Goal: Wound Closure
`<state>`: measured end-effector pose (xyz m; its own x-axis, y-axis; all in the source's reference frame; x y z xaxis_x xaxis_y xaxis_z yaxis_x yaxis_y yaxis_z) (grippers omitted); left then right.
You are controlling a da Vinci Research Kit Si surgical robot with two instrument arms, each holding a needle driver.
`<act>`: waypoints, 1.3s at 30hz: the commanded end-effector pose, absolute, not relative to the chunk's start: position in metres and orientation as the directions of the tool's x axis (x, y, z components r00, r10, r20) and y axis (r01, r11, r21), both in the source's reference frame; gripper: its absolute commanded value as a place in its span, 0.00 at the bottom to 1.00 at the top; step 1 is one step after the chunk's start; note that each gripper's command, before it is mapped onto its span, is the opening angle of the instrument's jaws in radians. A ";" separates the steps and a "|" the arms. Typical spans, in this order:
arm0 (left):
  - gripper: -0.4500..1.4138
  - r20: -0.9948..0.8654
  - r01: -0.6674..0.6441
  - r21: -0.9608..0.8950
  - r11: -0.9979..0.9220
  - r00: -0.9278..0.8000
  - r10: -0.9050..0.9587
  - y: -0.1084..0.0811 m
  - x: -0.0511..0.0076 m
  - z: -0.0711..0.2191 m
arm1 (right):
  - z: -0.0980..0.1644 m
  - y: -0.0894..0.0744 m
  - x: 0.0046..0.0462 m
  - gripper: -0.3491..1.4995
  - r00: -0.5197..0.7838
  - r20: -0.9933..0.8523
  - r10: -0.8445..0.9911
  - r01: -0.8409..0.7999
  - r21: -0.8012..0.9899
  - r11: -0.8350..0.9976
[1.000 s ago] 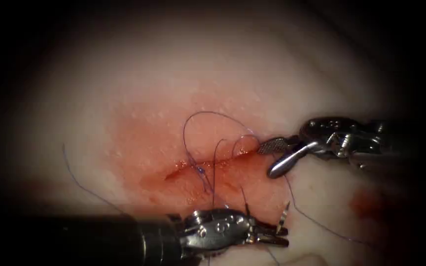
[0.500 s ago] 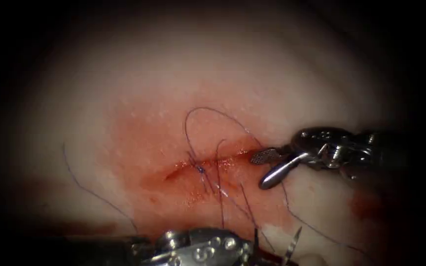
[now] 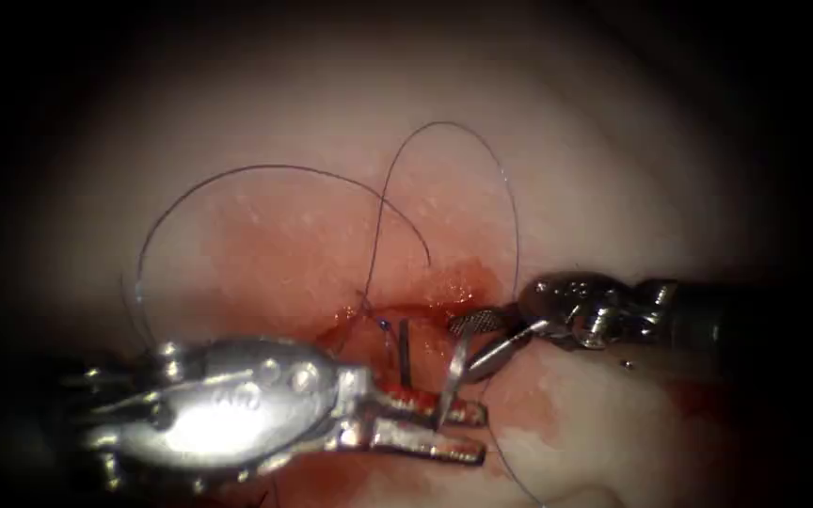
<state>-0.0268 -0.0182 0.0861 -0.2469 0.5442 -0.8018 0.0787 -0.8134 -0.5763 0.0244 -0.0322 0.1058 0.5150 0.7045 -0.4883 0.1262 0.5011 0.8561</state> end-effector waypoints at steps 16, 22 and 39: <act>0.00 -0.830 -0.013 -0.514 -0.858 -0.247 0.500 -0.014 -0.0208 0.082 | 0.104 -0.031 0.0271 0.68 0.454 -0.549 0.702 0.097 0.813 0.574; 0.00 -0.830 -0.015 -0.513 -0.858 -0.248 0.500 -0.014 -0.0208 0.083 | 0.104 -0.031 0.0269 0.14 0.448 -0.556 0.699 0.095 0.808 0.582; 0.00 -0.826 -0.043 -0.507 -0.861 -0.261 0.500 -0.012 -0.0184 0.088 | 0.091 -0.033 0.0280 0.00 0.531 -0.492 0.690 0.143 0.854 0.500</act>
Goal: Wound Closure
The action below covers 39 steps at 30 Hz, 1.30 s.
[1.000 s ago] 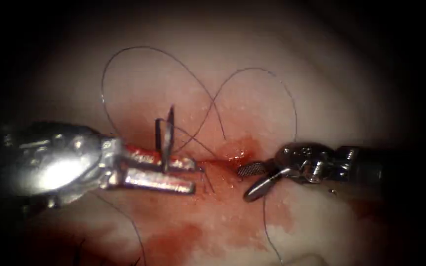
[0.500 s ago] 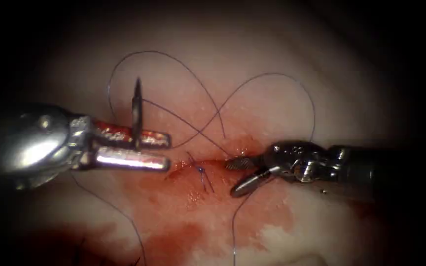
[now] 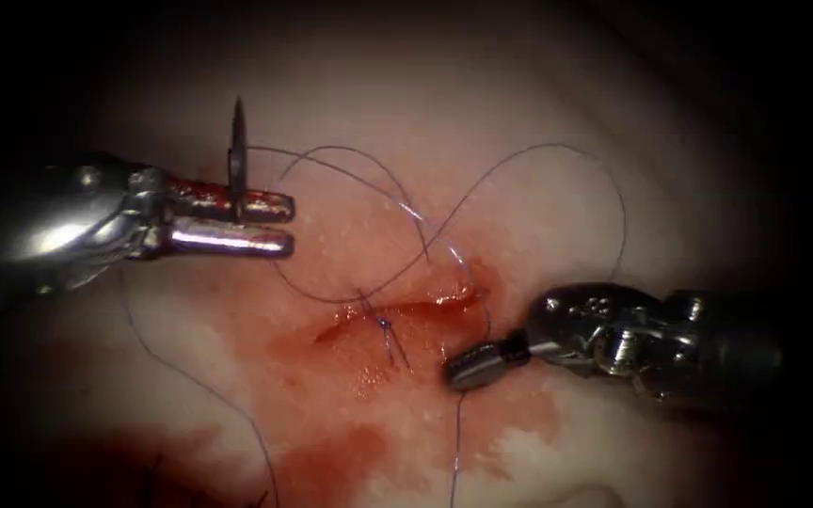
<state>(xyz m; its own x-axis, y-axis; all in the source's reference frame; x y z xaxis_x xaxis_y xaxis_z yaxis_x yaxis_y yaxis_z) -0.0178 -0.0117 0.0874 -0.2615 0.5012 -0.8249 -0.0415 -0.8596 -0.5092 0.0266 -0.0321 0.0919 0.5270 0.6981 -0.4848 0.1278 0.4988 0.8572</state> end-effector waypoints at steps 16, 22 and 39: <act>0.00 -0.815 -0.086 -0.505 -0.859 -0.279 0.507 -0.010 -0.0157 0.091 | 0.078 -0.035 0.0335 0.29 0.441 -0.645 0.624 0.369 0.764 0.529; 0.00 -0.802 -0.169 -0.500 -0.849 -0.278 0.528 -0.007 -0.0104 0.092 | 0.082 -0.033 0.0292 0.81 0.413 -0.680 0.606 0.302 0.730 0.613; 0.00 -0.813 -0.273 -0.463 -0.843 -0.249 0.527 -0.003 -0.0031 0.090 | 0.090 -0.030 0.0230 0.70 0.484 -0.708 0.514 0.160 0.650 0.743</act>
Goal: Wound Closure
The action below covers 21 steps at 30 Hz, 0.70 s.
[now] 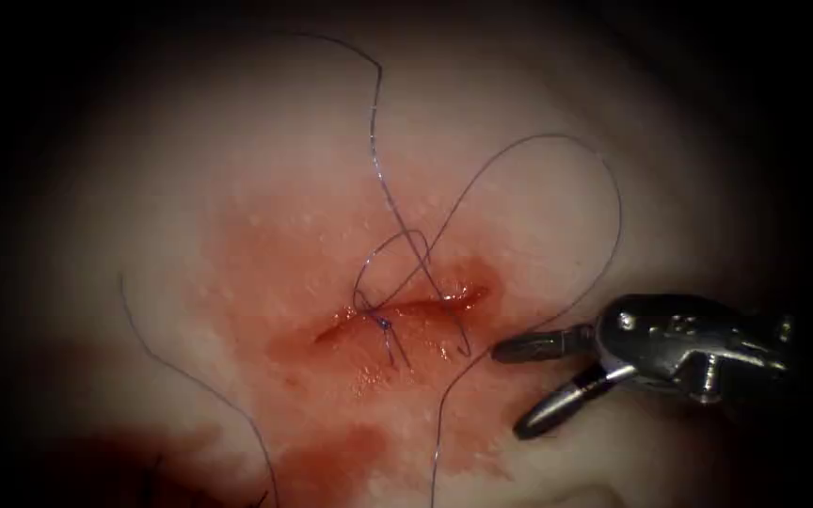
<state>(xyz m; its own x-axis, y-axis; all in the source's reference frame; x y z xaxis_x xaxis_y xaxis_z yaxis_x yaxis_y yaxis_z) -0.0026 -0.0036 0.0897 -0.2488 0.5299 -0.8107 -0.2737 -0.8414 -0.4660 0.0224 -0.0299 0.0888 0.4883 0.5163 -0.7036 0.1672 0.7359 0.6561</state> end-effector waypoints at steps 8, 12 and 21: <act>0.00 -0.809 -0.290 -0.460 -0.839 -0.253 0.531 -0.004 -0.0037 0.090 | 0.095 -0.029 0.0244 0.64 0.472 -0.688 0.551 0.023 0.635 0.772; 0.00 -0.810 -0.287 -0.460 -0.840 -0.251 0.530 -0.004 -0.0040 0.091 | 0.096 -0.030 0.0260 0.59 0.444 -0.659 0.607 -0.019 0.670 0.742; 0.00 -0.814 -0.277 -0.461 -0.843 -0.245 0.526 -0.004 -0.0045 0.091 | 0.097 -0.031 0.0260 0.00 0.446 -0.612 0.653 0.027 0.739 0.673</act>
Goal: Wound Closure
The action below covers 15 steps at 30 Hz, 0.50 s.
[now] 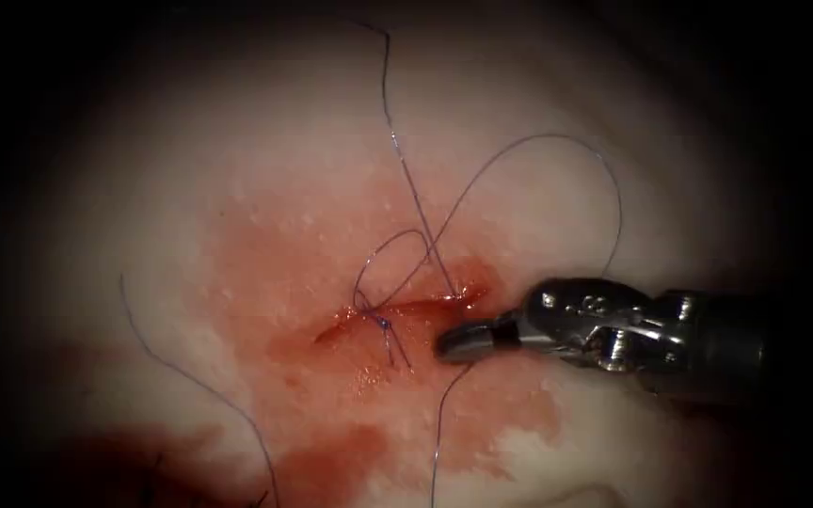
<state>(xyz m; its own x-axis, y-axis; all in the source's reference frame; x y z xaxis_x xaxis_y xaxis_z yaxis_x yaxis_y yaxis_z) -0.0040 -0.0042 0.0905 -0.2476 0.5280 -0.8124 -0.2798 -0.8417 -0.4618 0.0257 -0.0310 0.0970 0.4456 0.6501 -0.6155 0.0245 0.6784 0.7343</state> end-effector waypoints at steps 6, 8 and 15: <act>0.00 -0.825 -0.259 -0.451 -0.854 -0.244 0.510 -0.005 -0.0064 0.093 | 0.090 -0.034 0.0268 0.00 0.502 -0.556 0.662 0.137 0.807 0.574; 0.00 -0.826 -0.247 -0.448 -0.859 -0.253 0.503 -0.005 -0.0073 0.094 | 0.088 -0.035 0.0284 0.00 0.513 -0.558 0.652 0.173 0.811 0.559; 0.00 -0.818 -0.230 -0.462 -0.857 -0.263 0.511 -0.006 -0.0087 0.097 | 0.081 -0.039 0.0334 0.00 0.547 -0.587 0.596 0.303 0.803 0.513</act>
